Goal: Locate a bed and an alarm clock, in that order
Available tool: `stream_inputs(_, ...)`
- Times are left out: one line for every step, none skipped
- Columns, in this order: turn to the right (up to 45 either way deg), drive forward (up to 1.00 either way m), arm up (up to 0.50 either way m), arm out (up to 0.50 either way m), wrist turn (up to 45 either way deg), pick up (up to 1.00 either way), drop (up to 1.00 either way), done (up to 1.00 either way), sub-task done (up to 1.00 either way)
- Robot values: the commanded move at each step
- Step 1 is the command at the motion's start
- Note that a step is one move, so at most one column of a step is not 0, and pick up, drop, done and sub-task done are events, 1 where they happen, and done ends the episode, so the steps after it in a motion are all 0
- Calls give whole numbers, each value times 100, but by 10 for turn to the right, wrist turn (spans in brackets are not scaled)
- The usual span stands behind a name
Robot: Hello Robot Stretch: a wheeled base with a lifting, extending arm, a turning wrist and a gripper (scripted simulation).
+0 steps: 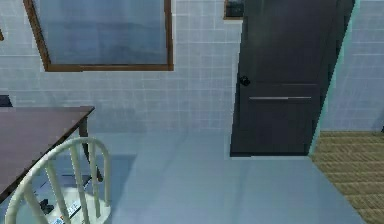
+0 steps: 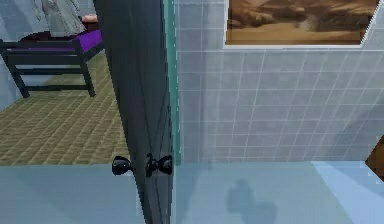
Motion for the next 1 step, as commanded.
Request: stream_inputs(0, 30, 0, 0, 0, 0, 0, 0, 0)
